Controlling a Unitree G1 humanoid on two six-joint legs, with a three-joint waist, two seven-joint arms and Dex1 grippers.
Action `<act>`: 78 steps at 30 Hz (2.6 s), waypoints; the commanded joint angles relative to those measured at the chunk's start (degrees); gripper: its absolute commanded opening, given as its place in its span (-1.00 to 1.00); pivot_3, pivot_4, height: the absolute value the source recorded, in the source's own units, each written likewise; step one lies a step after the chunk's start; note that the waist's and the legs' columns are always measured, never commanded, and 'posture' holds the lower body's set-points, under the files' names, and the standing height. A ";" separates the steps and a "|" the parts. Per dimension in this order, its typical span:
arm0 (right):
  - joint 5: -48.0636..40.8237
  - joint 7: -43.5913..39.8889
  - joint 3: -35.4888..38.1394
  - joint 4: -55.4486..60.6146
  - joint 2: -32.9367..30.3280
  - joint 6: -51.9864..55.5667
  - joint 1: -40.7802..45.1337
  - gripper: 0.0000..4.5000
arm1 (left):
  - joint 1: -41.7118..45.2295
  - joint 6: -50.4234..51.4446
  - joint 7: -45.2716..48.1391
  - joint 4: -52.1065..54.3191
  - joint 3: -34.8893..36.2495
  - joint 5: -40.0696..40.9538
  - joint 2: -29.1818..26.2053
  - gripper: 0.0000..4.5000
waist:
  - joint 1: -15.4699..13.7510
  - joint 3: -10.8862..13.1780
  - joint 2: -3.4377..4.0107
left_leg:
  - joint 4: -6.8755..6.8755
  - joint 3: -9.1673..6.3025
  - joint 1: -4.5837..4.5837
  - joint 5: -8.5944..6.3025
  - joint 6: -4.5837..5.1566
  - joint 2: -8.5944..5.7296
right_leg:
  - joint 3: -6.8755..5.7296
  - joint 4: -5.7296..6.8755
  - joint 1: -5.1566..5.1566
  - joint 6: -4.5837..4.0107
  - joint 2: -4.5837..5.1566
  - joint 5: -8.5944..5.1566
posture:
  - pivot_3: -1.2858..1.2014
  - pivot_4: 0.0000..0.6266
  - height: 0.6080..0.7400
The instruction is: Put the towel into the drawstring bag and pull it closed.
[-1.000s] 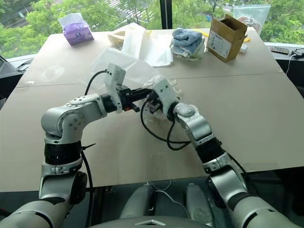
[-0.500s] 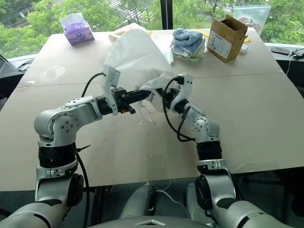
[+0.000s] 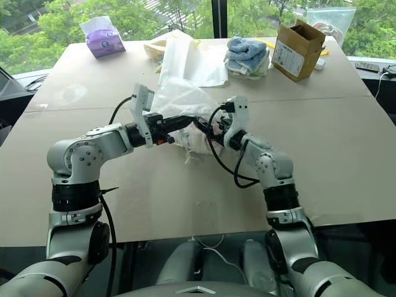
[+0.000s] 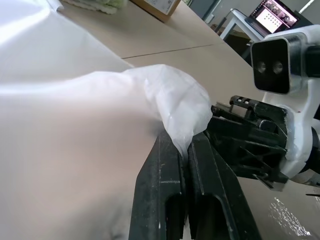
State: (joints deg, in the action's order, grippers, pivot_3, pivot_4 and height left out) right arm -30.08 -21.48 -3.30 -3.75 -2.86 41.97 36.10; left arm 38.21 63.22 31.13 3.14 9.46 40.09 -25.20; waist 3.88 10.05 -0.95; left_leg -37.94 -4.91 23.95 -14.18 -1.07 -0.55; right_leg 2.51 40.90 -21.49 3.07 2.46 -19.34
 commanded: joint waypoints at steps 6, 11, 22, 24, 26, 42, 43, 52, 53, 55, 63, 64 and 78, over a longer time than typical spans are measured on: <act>0.01 -13.05 -5.21 16.43 -15.03 2.88 -4.05 0.97 | 3.13 -2.00 -0.66 -1.91 -1.02 -1.47 0.90 -1.00 | 0.04 0.00 -0.01 | 0.04 -0.01 0.00 -0.01 0.01 0.02 | -0.01 -0.04 0.01 0.00 -0.01 0.00 | 0.03 -0.52 1.00; 4.91 -10.71 -9.82 15.39 -13.96 0.59 -5.40 0.97 | 3.32 -2.10 -0.27 -2.28 -1.33 -1.63 1.19 -1.00 | 0.21 0.00 0.00 | 0.07 0.00 -0.01 -0.01 0.01 0.08 | 0.03 -0.02 -0.01 -0.01 -0.13 0.00 | 0.03 -0.52 1.00; 18.41 -4.68 -12.76 4.99 -9.58 -11.22 -4.15 0.12 | 2.57 -1.09 0.82 -1.41 -1.83 -1.23 -0.11 -1.00 | -0.31 -0.01 -0.02 | -0.02 -0.02 0.00 0.00 0.00 0.05 | 0.00 -0.02 0.01 0.00 -0.03 0.00 | 0.03 -0.52 1.00; 18.96 -4.93 -12.68 4.85 -9.61 -11.75 -4.37 -0.34 | 2.40 -1.00 1.03 -1.35 -1.83 -1.19 -0.53 -1.00 | -0.30 -0.01 -0.02 | -0.01 -0.02 0.00 0.00 0.00 0.05 | 0.00 -0.02 0.01 0.00 -0.03 0.00 | 0.03 -0.52 1.00; 19.18 -5.23 -12.56 4.80 -9.42 -12.01 -4.51 -0.66 | 2.36 -0.98 1.17 -1.36 -1.89 -1.10 -0.75 -1.00 | -0.21 -0.01 -0.01 | -0.02 -0.01 0.00 0.00 0.00 0.05 | 0.00 -0.02 0.01 0.00 -0.03 0.00 | 0.03 -0.52 1.00; -4.08 -5.61 6.47 6.57 2.00 -0.54 -3.28 -0.94 | 2.42 -2.14 5.52 -2.60 -4.14 -2.09 -2.90 -1.00 | -0.09 0.00 -0.01 | 0.01 -0.03 0.00 0.00 -0.01 0.06 | -0.01 -0.01 0.01 0.00 -0.03 0.00 | 0.03 -0.52 1.00; -4.38 -4.87 7.43 5.37 2.43 -0.40 -3.09 -0.94 | 2.55 -2.28 5.73 -2.74 -4.20 -2.15 -2.99 -1.00 | -0.10 0.00 -0.01 | 0.02 -0.03 0.00 0.00 -0.01 0.06 | 0.00 -0.01 0.01 0.00 -0.03 0.00 | 0.03 -0.52 1.00; 10.34 -9.98 -5.23 3.03 -3.70 -12.78 -1.41 -0.94 | 3.39 -3.24 6.38 -3.46 -4.70 -2.74 -3.15 -1.00 | 0.11 0.00 0.00 | 0.08 0.02 -0.01 0.00 0.00 0.01 | 0.02 -0.01 -0.05 0.00 -0.04 0.00 | 0.03 -0.52 1.00; 11.32 -11.99 -6.86 3.99 -5.42 -13.69 -2.10 -0.64 | 3.59 -3.49 6.31 -3.82 -4.62 -2.99 -3.15 -1.00 | 0.10 0.00 0.00 | 0.08 0.00 -0.01 0.00 0.00 0.02 | 0.01 -0.02 -0.04 0.00 -0.04 0.00 | 0.03 -0.52 1.00; 12.52 -16.01 -9.57 5.93 -9.30 -14.03 -3.51 -0.40 | 4.05 -4.07 6.12 -4.63 -4.42 -3.50 -3.08 -1.00 | -0.02 0.00 0.00 | 0.07 0.01 -0.01 0.00 0.00 0.02 | 0.01 -0.02 -0.03 0.00 -0.04 0.00 | 0.03 -0.52 1.00; 14.18 -19.16 -9.61 4.58 -13.45 -15.52 -4.12 0.98 | 5.14 -5.08 6.63 -6.37 -4.86 -4.56 -2.47 -1.00 | 0.10 0.00 -0.01 | 0.05 -0.01 -0.01 0.00 0.00 0.05 | 0.00 -0.03 0.00 0.00 -0.06 0.00 | 0.03 -0.52 1.00; 14.98 -18.79 -9.57 3.62 -13.55 -16.05 -3.84 0.98 | 5.19 -5.08 6.73 -6.34 -4.94 -4.59 -2.38 -1.00 | 0.08 0.00 -0.01 | 0.05 -0.01 0.00 0.00 0.00 0.05 | 0.00 -0.03 0.00 0.00 -0.06 0.00 | 0.03 -0.52 1.00; 20.66 -23.67 -11.98 -0.10 -17.31 -22.77 -2.21 0.98 | 5.33 -4.55 7.11 -6.00 -4.80 -4.76 -2.41 -1.00 | 0.10 0.00 -0.01 | 0.03 -0.02 0.00 0.00 0.00 0.04 | -0.01 -0.04 0.01 0.00 -0.04 0.00 | 0.03 -0.52 1.00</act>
State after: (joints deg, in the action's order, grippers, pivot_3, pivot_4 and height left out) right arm -10.30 -44.38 -14.33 -4.94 -20.34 21.35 32.44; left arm 42.33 59.15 37.62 -3.69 4.00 35.01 -27.28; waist 3.98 10.06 -0.95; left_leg -37.91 -4.91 23.94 -14.18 -1.07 -0.50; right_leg 2.51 40.86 -21.48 3.07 2.41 -19.34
